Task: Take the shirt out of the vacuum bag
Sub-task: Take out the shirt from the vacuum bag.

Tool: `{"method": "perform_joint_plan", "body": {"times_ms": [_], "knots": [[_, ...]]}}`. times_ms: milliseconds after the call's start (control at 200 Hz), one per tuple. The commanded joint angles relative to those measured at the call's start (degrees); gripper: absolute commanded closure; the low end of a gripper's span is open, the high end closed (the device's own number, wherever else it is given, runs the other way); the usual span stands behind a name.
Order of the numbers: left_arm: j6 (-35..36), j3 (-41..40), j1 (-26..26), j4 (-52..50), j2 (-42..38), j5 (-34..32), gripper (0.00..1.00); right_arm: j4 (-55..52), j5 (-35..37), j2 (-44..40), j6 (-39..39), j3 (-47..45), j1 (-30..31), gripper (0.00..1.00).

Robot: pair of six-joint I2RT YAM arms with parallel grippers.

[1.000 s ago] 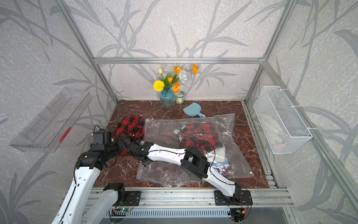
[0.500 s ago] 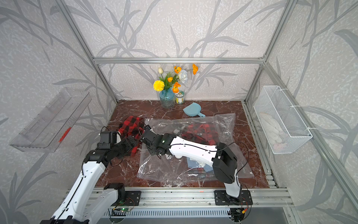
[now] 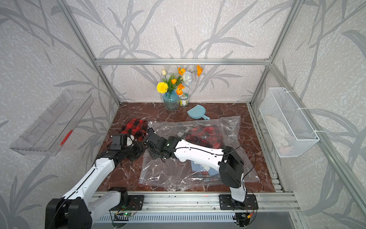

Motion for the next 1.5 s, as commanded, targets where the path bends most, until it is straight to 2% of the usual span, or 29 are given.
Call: {"method": "perform_joint_plan", "body": {"times_ms": [0,120,415,660,795,1015,1180,1359,1494], "knots": [[-1.66,-0.23,-1.46,7.28,4.31,3.48,0.38,1.96,-2.61,-5.73,2.04,-2.19,0.47,1.00],[-4.17,-0.26,-3.90,13.44,7.06,4.07,0.38,4.01,-4.92,-8.86,2.44,-4.20,0.54,1.00],[-5.60,1.39,-7.41,16.96,11.32,3.92,0.37,3.99,-6.43,-13.12,2.41,-4.94,0.60,1.00],[-9.36,3.08,-13.15,26.52,16.32,7.02,0.30,3.91,-8.83,-11.81,1.93,-2.62,1.23,1.00],[-7.66,5.57,-16.55,25.61,18.54,7.53,0.29,3.76,-9.21,-12.20,1.95,-2.58,1.40,1.00],[-10.79,6.32,-21.22,33.32,22.55,10.51,0.25,3.26,-9.69,-13.13,1.88,-2.41,1.48,1.00],[-8.98,10.46,-27.03,30.69,25.96,9.44,0.20,3.10,-9.61,-13.70,1.75,-2.31,1.41,1.00],[-13.34,11.79,-29.70,37.70,30.33,10.09,0.17,3.11,-9.78,-14.22,1.67,-2.59,1.41,1.00],[-13.70,14.68,-31.31,38.21,33.41,9.31,0.16,3.53,-9.93,-14.32,1.70,-3.11,1.39,1.00]]}}
